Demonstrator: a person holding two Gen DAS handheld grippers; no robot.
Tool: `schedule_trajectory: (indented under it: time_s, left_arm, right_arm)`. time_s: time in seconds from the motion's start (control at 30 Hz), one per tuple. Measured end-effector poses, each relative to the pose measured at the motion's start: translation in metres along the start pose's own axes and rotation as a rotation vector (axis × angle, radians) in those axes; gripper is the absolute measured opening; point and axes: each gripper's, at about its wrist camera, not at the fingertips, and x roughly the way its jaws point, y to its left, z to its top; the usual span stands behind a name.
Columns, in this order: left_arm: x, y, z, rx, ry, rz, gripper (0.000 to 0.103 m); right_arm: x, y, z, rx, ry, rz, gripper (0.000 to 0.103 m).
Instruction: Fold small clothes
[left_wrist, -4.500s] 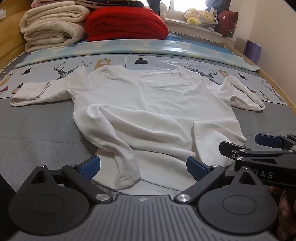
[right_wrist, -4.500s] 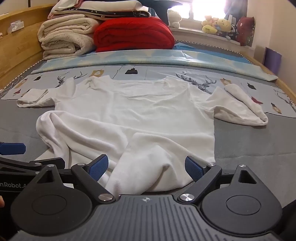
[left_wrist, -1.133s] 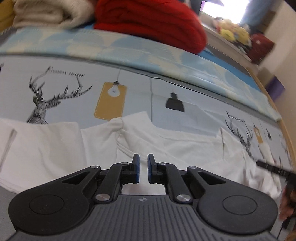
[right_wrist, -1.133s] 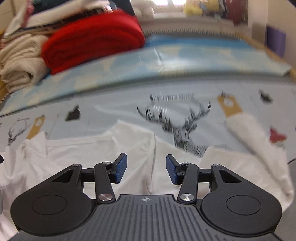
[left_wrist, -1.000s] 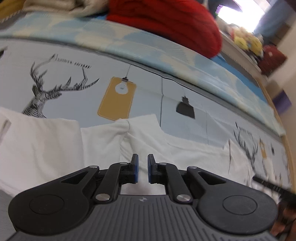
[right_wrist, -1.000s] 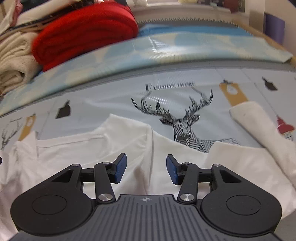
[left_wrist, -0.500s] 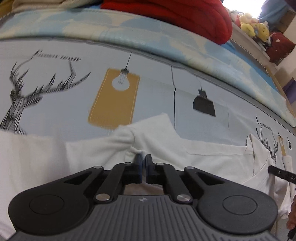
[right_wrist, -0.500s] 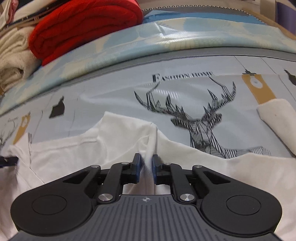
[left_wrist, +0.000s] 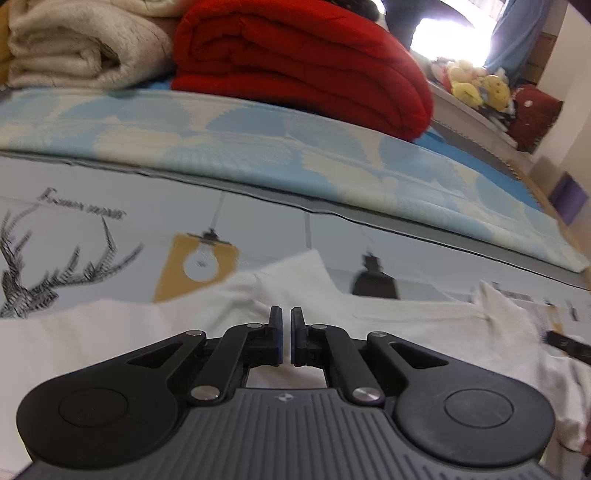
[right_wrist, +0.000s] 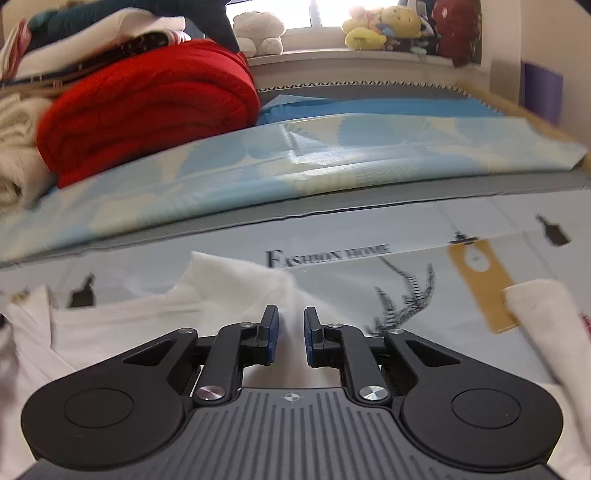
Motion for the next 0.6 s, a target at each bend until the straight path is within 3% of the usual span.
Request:
schedule_trajectory:
  time_s: [0.07, 0.17, 0.2, 0.23, 0.3, 0.4, 0.5, 0.6]
  left_arm:
    - [-0.006, -0.002, -0.004, 0.008, 0.040, -0.046, 0.004]
    - [-0.006, 0.001, -0.022, 0.004, 0.171, -0.123, 0.006]
    - [-0.003, 0.002, -0.033, 0.025, 0.229, -0.096, 0.006]
    - [0.001, 0.003, -0.045, 0.057, 0.297, -0.037, 0.005]
    - [-0.013, 0.010, -0.055, 0.070, 0.306, -0.021, 0.005]
    - [-0.050, 0.020, -0.045, 0.023, 0.338, 0.046, 0.007]
    - [-0.101, 0.026, -0.043, 0.020, 0.333, 0.032, 0.008]
    - [-0.155, 0.024, -0.065, 0.063, 0.335, -0.001, 0.012]
  right_arm:
    - [-0.001, -0.003, -0.002, -0.004, 0.020, 0.008, 0.024]
    - [-0.006, -0.002, -0.006, -0.020, 0.070, 0.074, 0.029]
    - [-0.006, 0.001, -0.011, -0.026, 0.109, 0.109, 0.040]
    - [-0.004, 0.004, -0.017, -0.037, 0.173, 0.142, 0.043]
    - [-0.001, 0.013, -0.037, -0.114, 0.290, 0.120, 0.043]
    - [-0.023, 0.022, -0.047, -0.231, 0.299, 0.053, 0.043]
    - [-0.062, 0.016, -0.038, -0.179, 0.267, 0.091, 0.043]
    - [-0.109, 0.017, -0.033, -0.159, 0.215, 0.131, 0.043]
